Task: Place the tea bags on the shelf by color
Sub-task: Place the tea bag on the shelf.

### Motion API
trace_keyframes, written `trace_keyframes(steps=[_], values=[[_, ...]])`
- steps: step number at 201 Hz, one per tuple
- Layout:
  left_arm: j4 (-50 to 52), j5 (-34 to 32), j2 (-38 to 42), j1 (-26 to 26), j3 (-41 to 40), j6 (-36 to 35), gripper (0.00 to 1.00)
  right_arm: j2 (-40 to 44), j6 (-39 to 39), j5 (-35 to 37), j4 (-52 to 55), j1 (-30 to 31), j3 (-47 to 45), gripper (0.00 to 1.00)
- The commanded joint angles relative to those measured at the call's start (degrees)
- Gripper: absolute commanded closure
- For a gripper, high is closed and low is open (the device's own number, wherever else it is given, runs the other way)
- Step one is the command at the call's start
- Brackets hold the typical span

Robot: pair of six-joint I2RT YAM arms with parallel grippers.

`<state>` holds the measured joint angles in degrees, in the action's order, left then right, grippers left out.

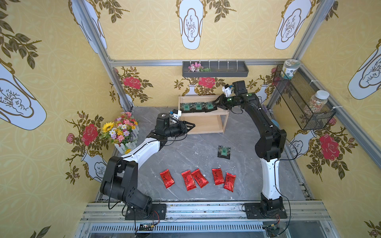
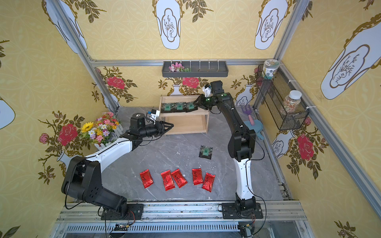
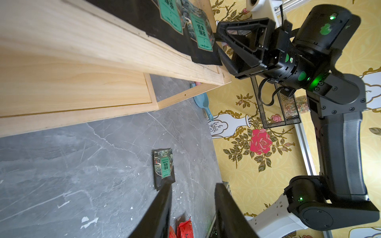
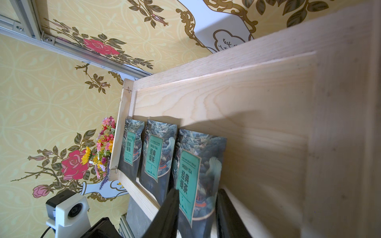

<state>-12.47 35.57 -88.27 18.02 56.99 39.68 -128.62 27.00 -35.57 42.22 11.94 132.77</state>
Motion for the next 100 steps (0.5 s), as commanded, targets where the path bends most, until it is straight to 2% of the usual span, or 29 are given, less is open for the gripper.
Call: trace_keyframes(steps=[1,72,100], values=[[-1.8,0.4,0.1,0.0,-0.7,0.1,0.6,-0.3,-0.4,1.0,-0.3,-0.1,1.0,0.66],[-2.1,-0.1,0.4,0.0,-1.6,0.1,0.6,-0.2,-0.9,3.4,0.8,0.0,3.0,0.65],[-2.5,-1.0,1.1,0.2,-2.3,0.3,0.6,2.8,-2.0,6.5,1.4,1.3,2.0,0.65]])
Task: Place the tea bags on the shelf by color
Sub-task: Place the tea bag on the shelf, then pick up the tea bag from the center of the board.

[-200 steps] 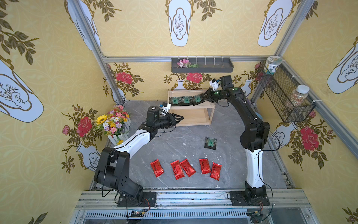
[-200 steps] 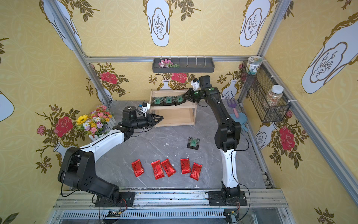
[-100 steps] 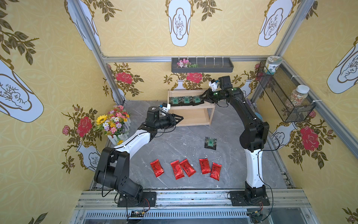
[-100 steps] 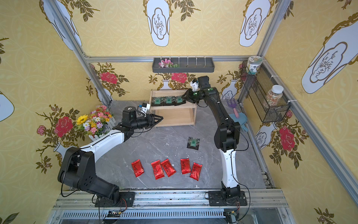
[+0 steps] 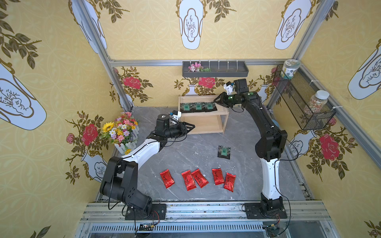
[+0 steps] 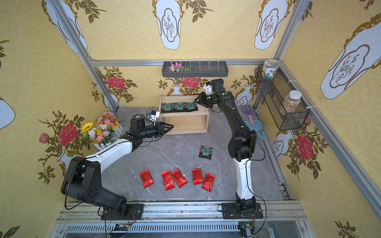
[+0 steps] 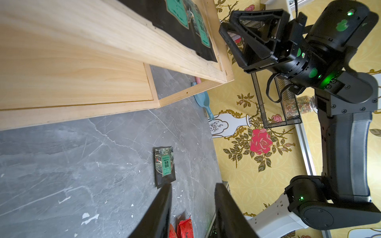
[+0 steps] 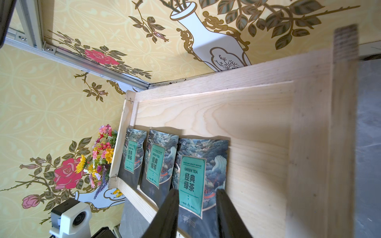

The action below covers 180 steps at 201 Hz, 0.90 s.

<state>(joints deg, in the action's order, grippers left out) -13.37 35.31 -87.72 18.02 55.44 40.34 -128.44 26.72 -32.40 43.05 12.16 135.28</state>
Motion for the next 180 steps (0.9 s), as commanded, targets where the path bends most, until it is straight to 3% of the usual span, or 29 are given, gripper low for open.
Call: trace_keyframes(steps=[1,34,108,137,180], values=[[-1.6,-0.9,0.5,0.2,-0.8,-0.3,0.6,2.8,-1.8,3.5,0.6,1.2,-0.6,0.65],[-1.3,-5.1,1.7,2.8,-2.8,-0.4,0.61,12.1,-4.7,11.5,-2.0,4.6,-11.1,0.63],[-1.3,-10.2,-4.8,13.2,-2.3,-1.3,0.61,39.5,-5.0,19.3,-16.1,6.7,-56.2,0.6],[1.0,-10.7,-11.0,16.5,2.5,-3.4,0.59,42.9,-3.3,19.5,-19.7,6.5,-68.4,0.6],[5.1,-14.0,-18.4,20.1,9.0,-5.5,0.57,39.5,-0.8,15.6,-25.5,4.5,-78.2,0.6]])
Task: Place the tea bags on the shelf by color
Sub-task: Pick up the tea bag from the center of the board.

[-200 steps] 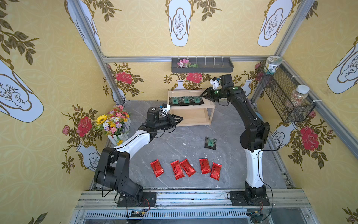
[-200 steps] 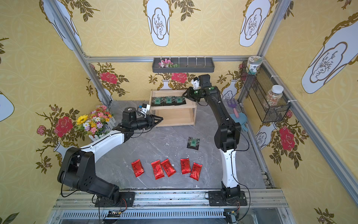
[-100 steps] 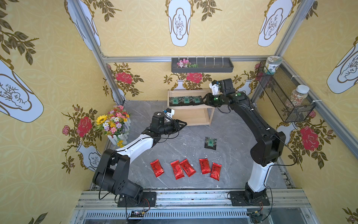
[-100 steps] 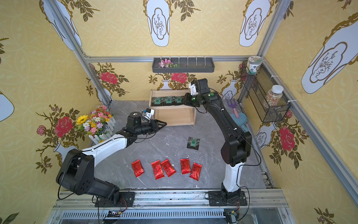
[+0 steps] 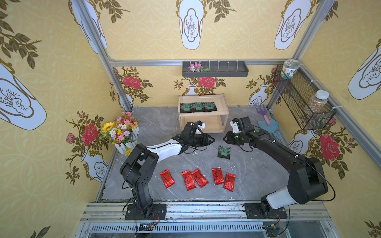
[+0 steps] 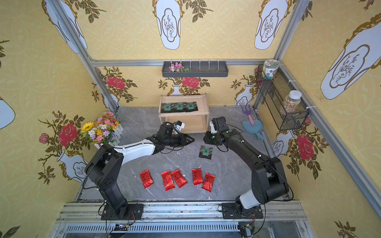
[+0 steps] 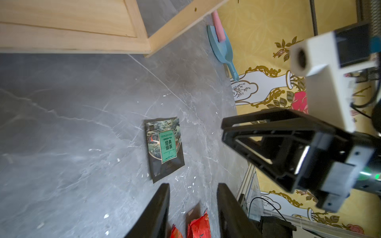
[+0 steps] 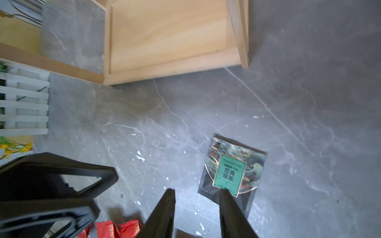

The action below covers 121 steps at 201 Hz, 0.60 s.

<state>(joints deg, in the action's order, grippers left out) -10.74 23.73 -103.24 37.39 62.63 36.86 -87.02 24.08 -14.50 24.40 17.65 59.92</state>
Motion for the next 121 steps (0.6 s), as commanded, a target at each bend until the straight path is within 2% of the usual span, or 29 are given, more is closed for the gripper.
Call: trace_keyframes(steps=[1,58,121], values=[[2.6,-2.5,-3.0,0.8,1.9,-2.1,0.57,-2.1,1.8,-2.4,-7.0,-1.1,-2.8,0.6],[6.0,-4.6,-9.0,3.1,7.0,-2.3,0.59,-7.4,1.4,-2.4,-7.4,-2.9,-5.8,0.58],[9.5,-4.4,-12.7,3.6,10.6,-2.4,0.58,-8.2,1.5,-2.0,-8.3,-4.7,-8.9,0.56]])
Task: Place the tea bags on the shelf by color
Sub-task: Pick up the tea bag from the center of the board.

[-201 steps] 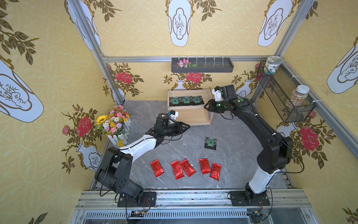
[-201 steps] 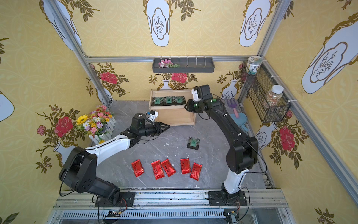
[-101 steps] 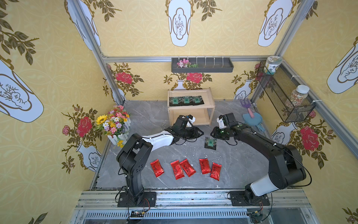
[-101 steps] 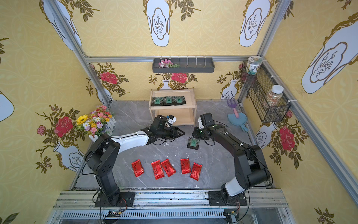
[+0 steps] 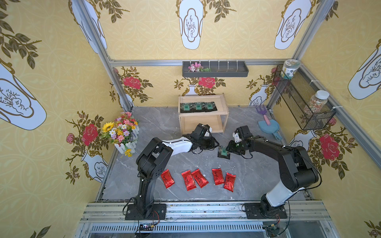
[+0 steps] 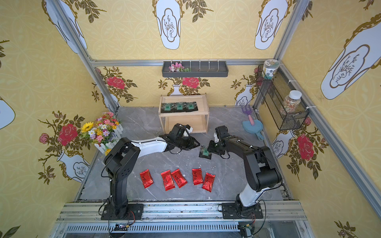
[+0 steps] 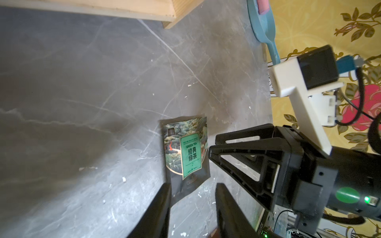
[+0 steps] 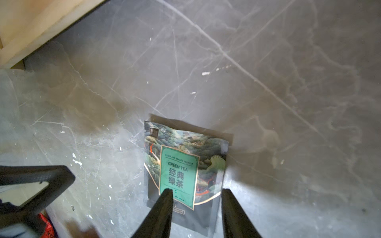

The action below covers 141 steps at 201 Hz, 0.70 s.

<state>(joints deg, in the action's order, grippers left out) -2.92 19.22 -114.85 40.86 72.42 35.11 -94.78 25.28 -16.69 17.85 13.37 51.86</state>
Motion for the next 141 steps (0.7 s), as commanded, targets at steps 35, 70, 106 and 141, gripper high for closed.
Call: trace_keyframes(steps=[35,70,106,141], values=[[1.6,1.4,-2.3,0.0,1.5,-1.1,0.57,-1.3,0.3,-0.4,-2.9,-0.7,-1.4,0.57],[0.5,2.3,-3.6,0.0,1.7,-1.3,0.57,-2.6,0.5,-2.6,-5.0,-0.7,-1.9,0.61],[-0.1,2.6,-4.2,-0.3,1.5,-1.0,0.57,-3.4,0.8,-4.5,-6.7,-0.3,-2.1,0.65],[-2.3,3.7,-3.6,-1.5,-1.2,0.3,0.6,-3.9,1.8,-5.0,-7.6,1.1,-2.1,0.66]])
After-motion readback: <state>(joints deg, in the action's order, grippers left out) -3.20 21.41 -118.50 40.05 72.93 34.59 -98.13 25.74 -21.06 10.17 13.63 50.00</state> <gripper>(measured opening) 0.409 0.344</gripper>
